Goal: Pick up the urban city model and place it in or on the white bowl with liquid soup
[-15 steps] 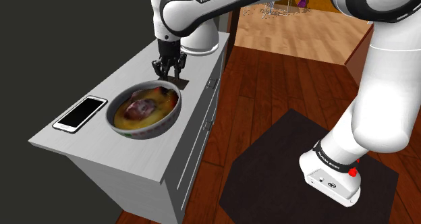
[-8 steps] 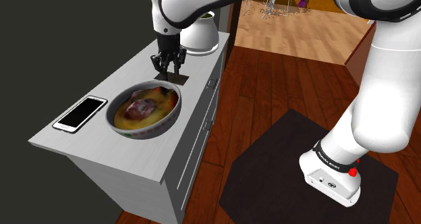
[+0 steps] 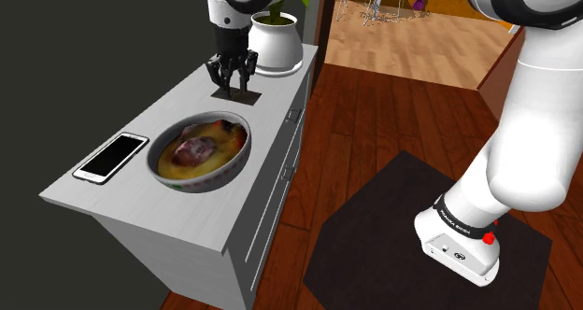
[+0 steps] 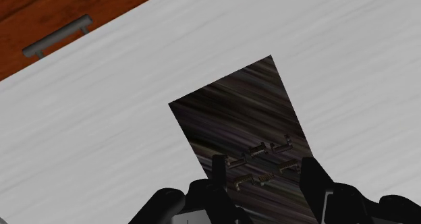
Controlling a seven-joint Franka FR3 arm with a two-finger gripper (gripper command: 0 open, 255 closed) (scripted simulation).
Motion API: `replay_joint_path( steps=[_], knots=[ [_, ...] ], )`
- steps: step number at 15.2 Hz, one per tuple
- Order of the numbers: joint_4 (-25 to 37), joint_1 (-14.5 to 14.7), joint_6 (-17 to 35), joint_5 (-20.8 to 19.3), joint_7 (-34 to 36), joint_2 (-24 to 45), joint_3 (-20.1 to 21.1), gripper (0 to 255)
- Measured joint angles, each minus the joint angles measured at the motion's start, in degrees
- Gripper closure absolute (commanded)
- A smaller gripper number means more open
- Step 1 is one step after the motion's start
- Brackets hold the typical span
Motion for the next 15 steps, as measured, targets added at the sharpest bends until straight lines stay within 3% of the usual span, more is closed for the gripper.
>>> replay_joint_path(
  steps=[15],
  knots=[
    [11.80, 0.71, -11.56, -0.01, 0.28, 0.20, 0.28, 255]
  ],
)
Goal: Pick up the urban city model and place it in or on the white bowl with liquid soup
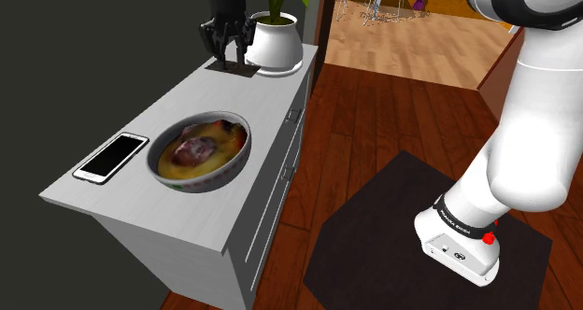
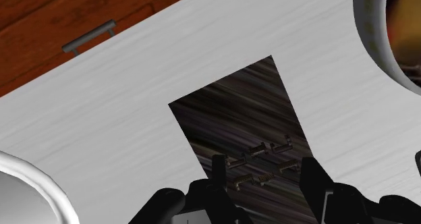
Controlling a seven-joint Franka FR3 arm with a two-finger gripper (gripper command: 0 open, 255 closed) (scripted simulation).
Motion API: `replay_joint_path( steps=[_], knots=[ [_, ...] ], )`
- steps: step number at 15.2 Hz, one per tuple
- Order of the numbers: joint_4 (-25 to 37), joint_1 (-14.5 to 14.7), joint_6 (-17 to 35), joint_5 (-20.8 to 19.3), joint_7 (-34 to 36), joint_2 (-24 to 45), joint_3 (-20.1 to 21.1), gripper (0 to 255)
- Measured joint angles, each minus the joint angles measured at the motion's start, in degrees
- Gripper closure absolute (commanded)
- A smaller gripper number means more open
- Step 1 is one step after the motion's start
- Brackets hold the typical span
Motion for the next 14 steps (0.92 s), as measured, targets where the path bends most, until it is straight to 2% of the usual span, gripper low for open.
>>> replay_joint_path(
  steps=[5, 14],
  knots=[
    [4.62, 0.29, -4.07, -0.16, 0.02, 0.55, 0.03, 255],
    [-2.30, 5.48, -2.40, 0.61, 8.88, -5.06, 3.29, 255]
  ],
)
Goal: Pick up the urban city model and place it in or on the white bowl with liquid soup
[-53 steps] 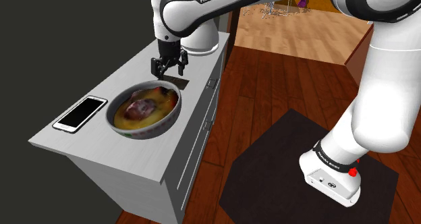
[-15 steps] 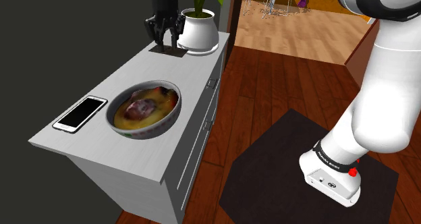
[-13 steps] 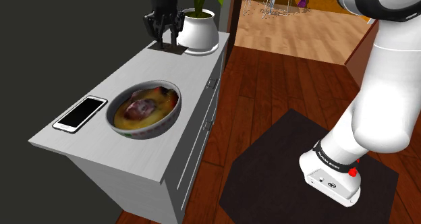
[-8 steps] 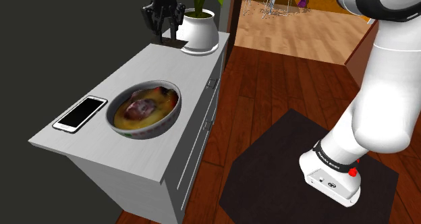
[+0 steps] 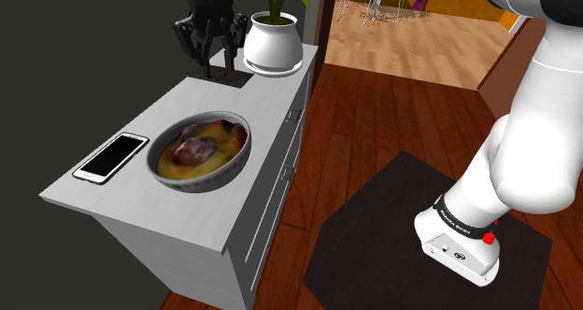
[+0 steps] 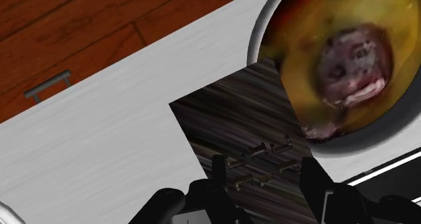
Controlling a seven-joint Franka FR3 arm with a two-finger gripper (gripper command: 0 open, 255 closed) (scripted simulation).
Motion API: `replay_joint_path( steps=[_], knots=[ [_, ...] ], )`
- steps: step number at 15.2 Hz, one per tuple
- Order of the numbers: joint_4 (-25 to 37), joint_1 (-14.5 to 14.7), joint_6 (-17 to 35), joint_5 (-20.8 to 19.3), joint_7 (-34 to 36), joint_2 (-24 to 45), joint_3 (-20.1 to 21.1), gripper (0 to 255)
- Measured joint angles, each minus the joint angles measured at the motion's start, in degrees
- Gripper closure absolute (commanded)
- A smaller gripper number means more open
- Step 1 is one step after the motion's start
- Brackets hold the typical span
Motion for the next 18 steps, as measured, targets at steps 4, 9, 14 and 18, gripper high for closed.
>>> replay_joint_path(
  steps=[4, 9, 14, 18],
  knots=[
    [-0.04, 3.17, -0.36, -0.35, 4.89, -0.50, 1.80, 255],
    [-0.66, 6.76, 0.04, -0.86, 10.52, -0.76, 3.79, 255],
    [-5.04, 6.76, 3.71, -0.61, 11.01, -1.50, 3.91, 255],
    [-8.46, 6.60, 6.93, -0.53, 11.00, -1.72, 3.86, 255]
  ],
)
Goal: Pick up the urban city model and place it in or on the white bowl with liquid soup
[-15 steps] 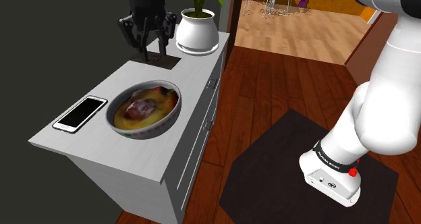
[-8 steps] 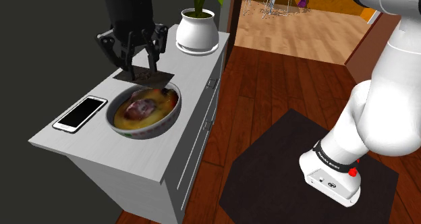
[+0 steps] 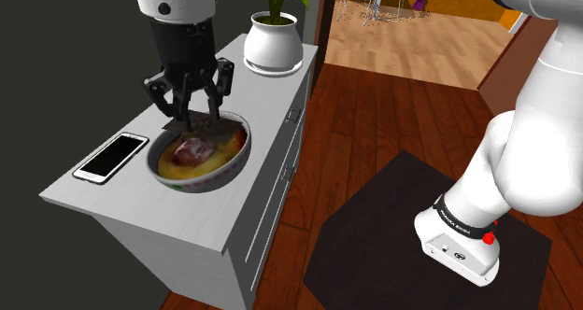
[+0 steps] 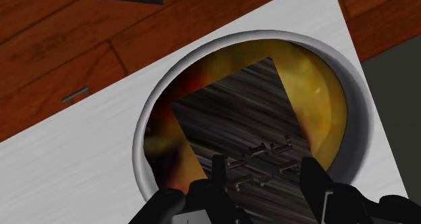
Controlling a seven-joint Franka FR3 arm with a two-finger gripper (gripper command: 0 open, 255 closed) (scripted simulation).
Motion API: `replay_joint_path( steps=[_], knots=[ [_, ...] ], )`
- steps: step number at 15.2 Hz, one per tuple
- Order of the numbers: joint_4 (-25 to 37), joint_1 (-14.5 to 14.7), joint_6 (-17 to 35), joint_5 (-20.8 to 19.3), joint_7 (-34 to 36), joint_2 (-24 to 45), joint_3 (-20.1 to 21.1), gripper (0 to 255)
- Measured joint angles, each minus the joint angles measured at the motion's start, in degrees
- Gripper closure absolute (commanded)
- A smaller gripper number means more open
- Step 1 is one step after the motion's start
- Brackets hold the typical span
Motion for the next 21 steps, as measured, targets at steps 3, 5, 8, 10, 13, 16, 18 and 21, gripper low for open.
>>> replay_joint_path(
  steps=[3, 5, 8, 10, 13, 16, 18, 21],
  knots=[
    [-2.60, -0.23, 2.37, 0.10, -0.17, -0.24, -0.09, 255],
    [-3.79, -0.24, 3.69, 0.03, -0.14, -0.10, -0.11, 255],
    [-5.31, -0.33, 5.21, 0.04, -0.17, -0.26, -0.15, 255],
    [-5.46, -0.36, 5.40, 0.04, -0.20, -0.28, -0.16, 255],
    [-5.46, -0.36, 5.44, 0.01, -0.19, -0.24, -0.17, 255],
    [-5.65, -0.39, 5.46, 0.08, -0.23, -0.28, -0.17, 0],
    [-5.71, -0.39, 5.47, 0.09, -0.24, -0.29, -0.17, 0],
    [-4.65, -0.32, 4.49, 0.08, -0.20, -0.21, -0.14, 0]
  ],
)
